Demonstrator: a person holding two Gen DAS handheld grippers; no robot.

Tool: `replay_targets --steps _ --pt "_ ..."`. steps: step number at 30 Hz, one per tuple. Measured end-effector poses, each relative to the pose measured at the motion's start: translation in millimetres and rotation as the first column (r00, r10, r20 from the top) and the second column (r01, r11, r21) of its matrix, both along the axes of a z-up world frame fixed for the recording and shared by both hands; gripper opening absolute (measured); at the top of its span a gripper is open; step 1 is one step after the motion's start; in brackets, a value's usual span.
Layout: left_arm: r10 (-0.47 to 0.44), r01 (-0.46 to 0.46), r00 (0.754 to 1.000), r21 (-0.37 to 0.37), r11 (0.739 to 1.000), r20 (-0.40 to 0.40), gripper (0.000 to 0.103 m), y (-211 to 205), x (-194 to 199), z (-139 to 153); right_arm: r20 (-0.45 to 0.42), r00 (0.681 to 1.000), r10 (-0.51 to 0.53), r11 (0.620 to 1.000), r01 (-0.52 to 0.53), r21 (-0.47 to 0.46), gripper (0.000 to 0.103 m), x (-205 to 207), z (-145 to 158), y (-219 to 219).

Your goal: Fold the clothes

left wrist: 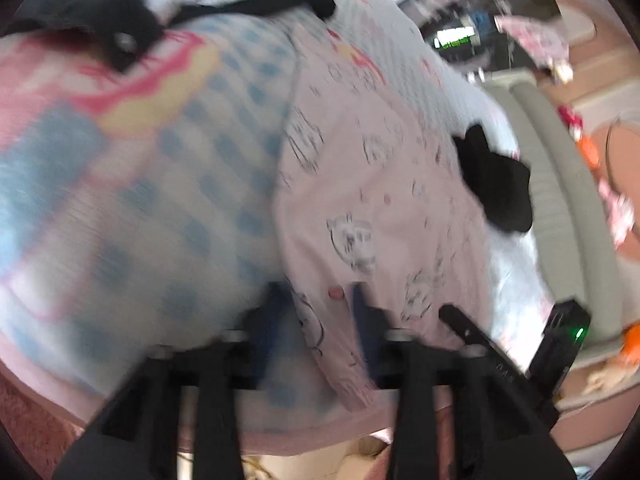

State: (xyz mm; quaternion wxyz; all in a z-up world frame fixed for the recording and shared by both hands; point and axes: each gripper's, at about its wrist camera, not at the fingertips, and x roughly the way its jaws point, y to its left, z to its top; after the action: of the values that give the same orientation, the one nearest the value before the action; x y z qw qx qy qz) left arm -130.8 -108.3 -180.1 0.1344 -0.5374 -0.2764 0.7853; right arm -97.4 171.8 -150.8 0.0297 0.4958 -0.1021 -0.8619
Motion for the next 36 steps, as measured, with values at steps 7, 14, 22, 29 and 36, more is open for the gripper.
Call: replay_targets --steps 7,14,22,29,36 --pt "0.035 -0.032 0.999 -0.258 0.966 0.005 0.008 -7 16 23 0.002 0.995 -0.096 0.993 0.096 -0.063 0.043 20 -3 35" --pt "-0.105 0.053 0.980 -0.285 0.957 -0.170 0.055 31 15 60 -0.071 0.986 -0.149 0.989 0.148 -0.019 0.046 36 21 57" --pt "-0.245 0.162 0.961 -0.460 0.873 -0.125 0.055 107 -4 12 -0.014 0.992 -0.126 0.977 0.126 0.174 0.047 41 -12 56" --pt "-0.152 0.083 0.978 -0.407 0.910 -0.142 0.048 67 15 28 -0.049 0.968 -0.248 0.961 0.252 0.115 0.046 61 4 83" --pt "-0.243 0.150 0.957 -0.444 0.883 -0.161 0.059 127 1 32 -0.045 0.984 -0.171 0.976 0.176 0.131 0.048 57 -3 43"
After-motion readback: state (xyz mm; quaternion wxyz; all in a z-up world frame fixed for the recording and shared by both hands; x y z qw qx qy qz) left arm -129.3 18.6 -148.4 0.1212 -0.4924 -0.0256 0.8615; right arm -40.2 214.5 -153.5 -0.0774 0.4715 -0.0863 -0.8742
